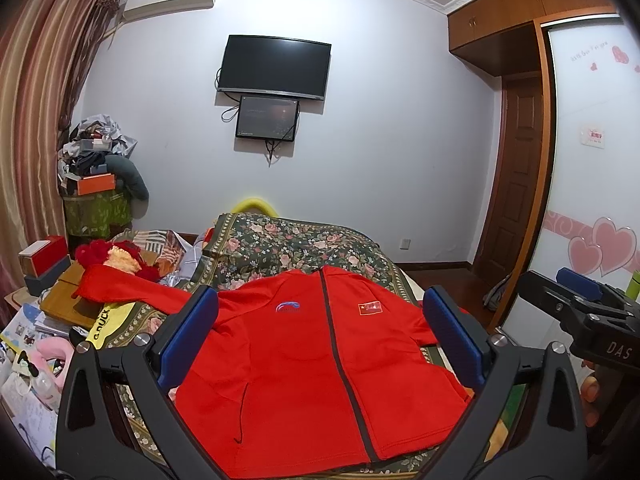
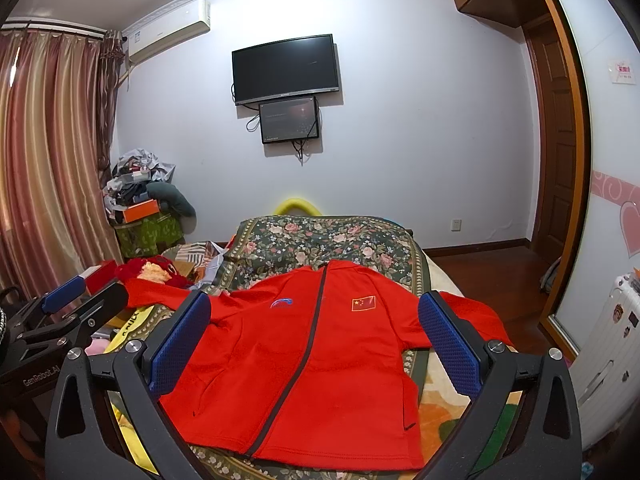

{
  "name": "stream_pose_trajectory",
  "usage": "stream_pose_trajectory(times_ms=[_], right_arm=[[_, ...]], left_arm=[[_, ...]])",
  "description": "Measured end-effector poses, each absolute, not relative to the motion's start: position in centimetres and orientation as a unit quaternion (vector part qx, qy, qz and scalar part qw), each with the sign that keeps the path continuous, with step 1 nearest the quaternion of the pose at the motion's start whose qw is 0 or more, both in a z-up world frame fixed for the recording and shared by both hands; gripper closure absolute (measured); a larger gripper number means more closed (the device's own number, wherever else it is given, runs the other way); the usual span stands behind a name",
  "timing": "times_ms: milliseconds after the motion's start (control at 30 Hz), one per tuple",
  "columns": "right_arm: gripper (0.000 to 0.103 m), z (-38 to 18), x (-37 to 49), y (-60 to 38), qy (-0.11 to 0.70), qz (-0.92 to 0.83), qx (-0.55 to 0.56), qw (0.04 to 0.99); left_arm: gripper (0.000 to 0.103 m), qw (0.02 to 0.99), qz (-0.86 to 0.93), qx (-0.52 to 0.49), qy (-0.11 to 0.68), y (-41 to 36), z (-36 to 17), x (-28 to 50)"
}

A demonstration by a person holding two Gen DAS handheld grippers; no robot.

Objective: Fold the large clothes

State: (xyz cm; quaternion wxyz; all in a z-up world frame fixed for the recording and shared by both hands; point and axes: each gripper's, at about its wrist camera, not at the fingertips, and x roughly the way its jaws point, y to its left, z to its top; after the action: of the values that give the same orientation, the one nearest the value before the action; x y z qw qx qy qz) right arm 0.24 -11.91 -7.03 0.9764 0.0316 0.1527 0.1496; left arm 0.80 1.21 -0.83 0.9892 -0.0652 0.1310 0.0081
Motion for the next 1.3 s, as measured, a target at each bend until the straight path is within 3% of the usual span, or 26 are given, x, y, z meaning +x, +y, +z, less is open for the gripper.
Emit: stream_pose_trajectory(times_ms=[800, 1300], right_arm=[[0.0, -7.5, 1.4, -11.3, 0.171, 0.15, 0.032, 0.973], [0.0, -9.5, 7.1, -10.2, 0.208, 0.142, 0.023, 0.968]], left_arm=[[0.0, 0.985, 0.016, -0.078, 0.15, 2.1, -1.7, 2.4], [0.0, 0.979, 0.051, -0.08, 0.18, 6.6, -3.6, 7.8]])
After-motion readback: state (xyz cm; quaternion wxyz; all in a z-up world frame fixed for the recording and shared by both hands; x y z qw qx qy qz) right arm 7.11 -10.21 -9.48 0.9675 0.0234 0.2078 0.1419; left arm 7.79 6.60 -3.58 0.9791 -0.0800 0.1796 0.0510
